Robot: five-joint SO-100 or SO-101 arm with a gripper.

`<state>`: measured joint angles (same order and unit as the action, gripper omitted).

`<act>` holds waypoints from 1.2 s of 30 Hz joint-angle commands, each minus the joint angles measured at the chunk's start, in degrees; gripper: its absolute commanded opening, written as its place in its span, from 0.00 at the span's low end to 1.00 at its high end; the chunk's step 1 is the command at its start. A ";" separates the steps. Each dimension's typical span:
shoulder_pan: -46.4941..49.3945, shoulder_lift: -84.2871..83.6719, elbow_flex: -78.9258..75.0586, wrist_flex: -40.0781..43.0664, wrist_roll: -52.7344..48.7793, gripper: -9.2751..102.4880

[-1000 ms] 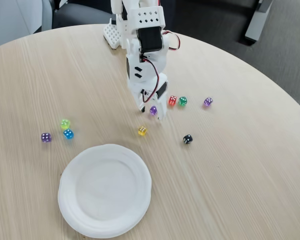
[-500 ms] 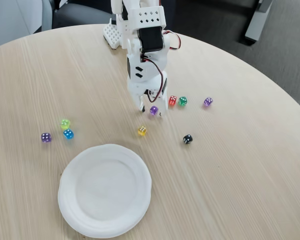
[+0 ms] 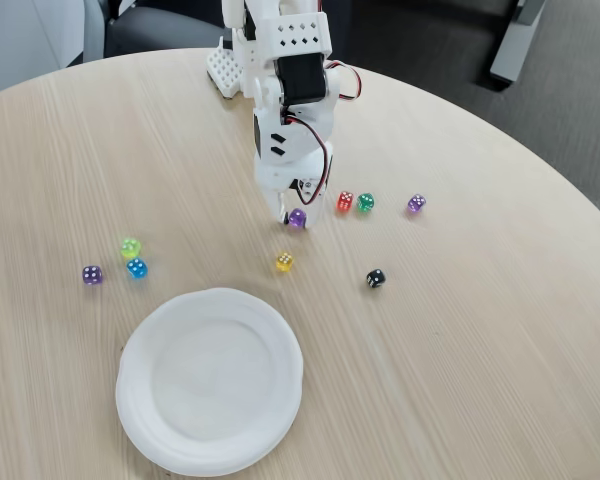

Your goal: Pick a purple dice and put it in the plate.

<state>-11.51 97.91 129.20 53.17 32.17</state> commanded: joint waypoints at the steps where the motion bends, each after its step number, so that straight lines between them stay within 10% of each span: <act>1: 0.53 0.09 -0.44 -0.35 -0.79 0.15; 36: 20.30 0.62 -24.70 -0.79 -1.93 0.08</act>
<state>7.03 97.82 107.05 53.09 31.99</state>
